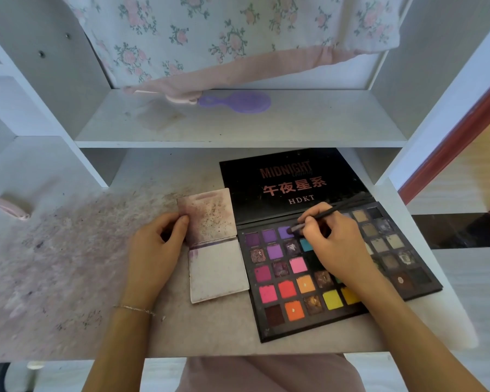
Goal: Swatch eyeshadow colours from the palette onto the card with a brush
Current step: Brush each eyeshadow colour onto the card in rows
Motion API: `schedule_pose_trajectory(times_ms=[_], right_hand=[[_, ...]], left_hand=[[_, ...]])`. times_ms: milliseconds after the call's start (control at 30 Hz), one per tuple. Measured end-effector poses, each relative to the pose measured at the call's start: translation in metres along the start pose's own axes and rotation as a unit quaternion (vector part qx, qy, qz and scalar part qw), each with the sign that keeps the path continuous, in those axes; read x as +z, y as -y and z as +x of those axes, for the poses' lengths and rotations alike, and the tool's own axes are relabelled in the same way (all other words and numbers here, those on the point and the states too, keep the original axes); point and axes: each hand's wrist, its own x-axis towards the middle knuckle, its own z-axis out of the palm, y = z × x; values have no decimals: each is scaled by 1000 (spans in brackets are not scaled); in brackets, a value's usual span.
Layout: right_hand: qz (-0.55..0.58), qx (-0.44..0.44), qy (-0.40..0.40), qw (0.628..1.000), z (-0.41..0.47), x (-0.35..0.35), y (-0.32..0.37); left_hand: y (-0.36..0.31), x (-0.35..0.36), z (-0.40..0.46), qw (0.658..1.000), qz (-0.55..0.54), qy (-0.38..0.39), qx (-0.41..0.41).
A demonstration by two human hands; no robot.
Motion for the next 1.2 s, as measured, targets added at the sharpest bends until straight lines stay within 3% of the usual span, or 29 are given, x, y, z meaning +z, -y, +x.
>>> schedule_pose_trajectory(times_ms=[233, 400, 700, 1200], right_hand=[[108, 22, -30, 993, 2, 6, 9], [172, 19, 4, 985, 2, 24, 26], [157, 3, 119, 980, 0, 64, 50], [110, 9, 156, 982, 1, 73, 50]], left_hand=[[1, 0, 1, 1000, 5, 1, 11], [2, 0, 1, 1000, 2, 2, 10], [1, -1, 1, 1000, 16, 6, 13], [-2, -1, 0, 1000, 4, 0, 1]])
